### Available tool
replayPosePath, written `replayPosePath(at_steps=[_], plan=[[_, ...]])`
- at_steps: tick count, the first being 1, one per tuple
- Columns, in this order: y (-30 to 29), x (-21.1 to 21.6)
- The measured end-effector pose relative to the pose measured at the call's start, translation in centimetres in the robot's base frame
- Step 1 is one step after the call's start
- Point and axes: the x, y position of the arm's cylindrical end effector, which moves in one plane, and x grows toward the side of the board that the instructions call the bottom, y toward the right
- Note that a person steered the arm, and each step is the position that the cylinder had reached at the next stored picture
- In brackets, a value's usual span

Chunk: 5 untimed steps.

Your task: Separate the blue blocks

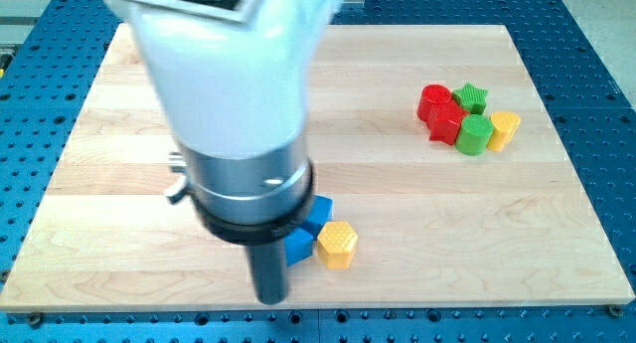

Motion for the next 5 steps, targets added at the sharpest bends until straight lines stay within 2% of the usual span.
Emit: replayPosePath(at_steps=[1, 3, 5], plan=[[3.0, -1.1], [-1.4, -3.5], [0.2, -5.2]])
